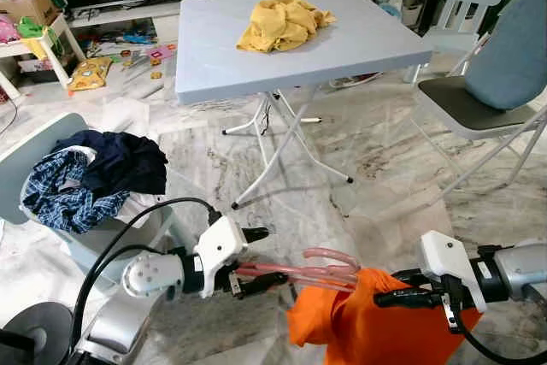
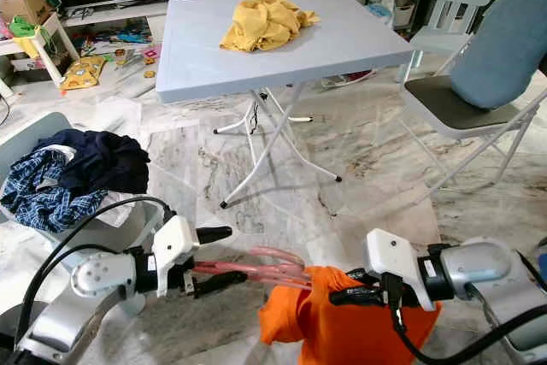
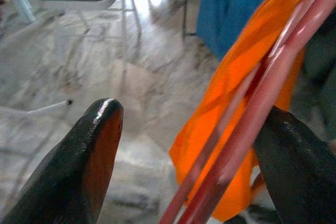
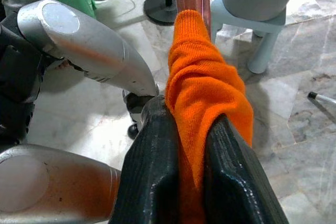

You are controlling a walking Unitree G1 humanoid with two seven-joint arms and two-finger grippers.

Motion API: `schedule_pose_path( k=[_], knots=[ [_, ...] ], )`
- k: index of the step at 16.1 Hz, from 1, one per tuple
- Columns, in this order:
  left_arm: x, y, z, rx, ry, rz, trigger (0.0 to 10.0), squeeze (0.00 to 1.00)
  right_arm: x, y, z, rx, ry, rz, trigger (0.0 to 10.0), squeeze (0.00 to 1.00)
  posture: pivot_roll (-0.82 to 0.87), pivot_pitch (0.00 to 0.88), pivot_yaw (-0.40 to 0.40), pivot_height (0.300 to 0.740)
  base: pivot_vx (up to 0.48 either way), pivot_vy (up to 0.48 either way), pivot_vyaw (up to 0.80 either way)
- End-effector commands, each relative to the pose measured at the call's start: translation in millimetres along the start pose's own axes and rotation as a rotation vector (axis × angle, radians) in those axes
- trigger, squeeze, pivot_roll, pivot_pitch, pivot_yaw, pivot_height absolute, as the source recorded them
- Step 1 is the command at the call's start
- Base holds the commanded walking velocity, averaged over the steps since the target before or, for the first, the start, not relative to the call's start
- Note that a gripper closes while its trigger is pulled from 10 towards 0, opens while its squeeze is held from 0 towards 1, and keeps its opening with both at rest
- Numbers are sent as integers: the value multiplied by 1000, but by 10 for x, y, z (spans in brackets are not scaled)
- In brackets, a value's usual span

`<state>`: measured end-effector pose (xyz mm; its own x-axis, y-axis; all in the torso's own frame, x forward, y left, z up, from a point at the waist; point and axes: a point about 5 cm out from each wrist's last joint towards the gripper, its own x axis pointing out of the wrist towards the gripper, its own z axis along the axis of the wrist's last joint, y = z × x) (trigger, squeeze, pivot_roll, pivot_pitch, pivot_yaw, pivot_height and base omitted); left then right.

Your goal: Hang hanger

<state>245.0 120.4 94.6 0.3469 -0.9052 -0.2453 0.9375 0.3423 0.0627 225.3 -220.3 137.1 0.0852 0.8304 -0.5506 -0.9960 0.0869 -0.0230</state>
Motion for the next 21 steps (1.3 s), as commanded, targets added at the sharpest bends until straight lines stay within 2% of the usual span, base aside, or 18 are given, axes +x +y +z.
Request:
schedule_pose_path(
  k=[1, 8, 21],
  knots=[
    [-20, 7, 45, 7, 5, -25, 0, 0, -4, -6, 120, -57, -10, 38, 10000, 0, -115, 25, 60, 740, 0, 0, 0],
    [-38, -82, 36, -60, 42, -150, 0, 0, -6, -42, 159, -79, -25, 69, 10000, 0, -120, 35, 58, 740, 0, 0, 0],
    [-16, -121, 65, -112, 25, -157, 0, 0, 68, -66, 159, -90, -31, 69, 10000, 0, -123, 43, 54, 740, 0, 0, 0]
  ],
)
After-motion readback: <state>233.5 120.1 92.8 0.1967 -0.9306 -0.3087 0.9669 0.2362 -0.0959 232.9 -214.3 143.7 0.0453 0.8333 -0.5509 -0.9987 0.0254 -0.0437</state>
